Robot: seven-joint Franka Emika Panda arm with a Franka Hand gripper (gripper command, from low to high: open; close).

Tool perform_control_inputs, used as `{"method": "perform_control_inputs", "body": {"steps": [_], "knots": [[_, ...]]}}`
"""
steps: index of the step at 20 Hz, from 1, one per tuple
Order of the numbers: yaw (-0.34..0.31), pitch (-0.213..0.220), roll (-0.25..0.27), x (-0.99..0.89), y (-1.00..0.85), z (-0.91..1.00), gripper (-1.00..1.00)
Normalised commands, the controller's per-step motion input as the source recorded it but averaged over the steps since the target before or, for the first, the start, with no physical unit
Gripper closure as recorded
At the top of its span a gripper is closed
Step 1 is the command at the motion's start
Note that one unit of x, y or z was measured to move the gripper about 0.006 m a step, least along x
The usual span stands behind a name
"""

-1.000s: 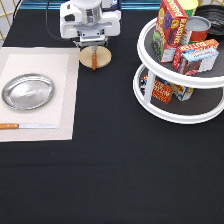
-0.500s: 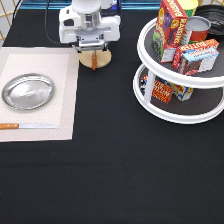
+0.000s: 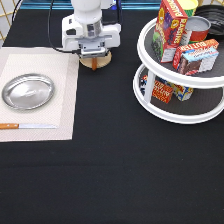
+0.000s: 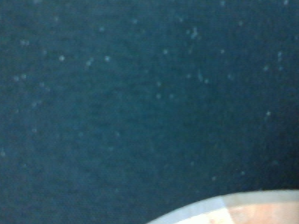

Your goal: Arrange plate and fork

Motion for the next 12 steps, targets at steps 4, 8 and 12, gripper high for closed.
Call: {"method": "perform_control_inputs", "body": {"steps": [4, 8, 12], "knots": [[0.0, 0.003, -0.041, 0.0, 0.03, -0.06, 1.0], [0.0, 0.0, -0.142, 0.0, 0.12, -0.26, 1.0], [0.0, 0.0, -0.196, 0.0, 0.15, -0.34, 1.0]]}}
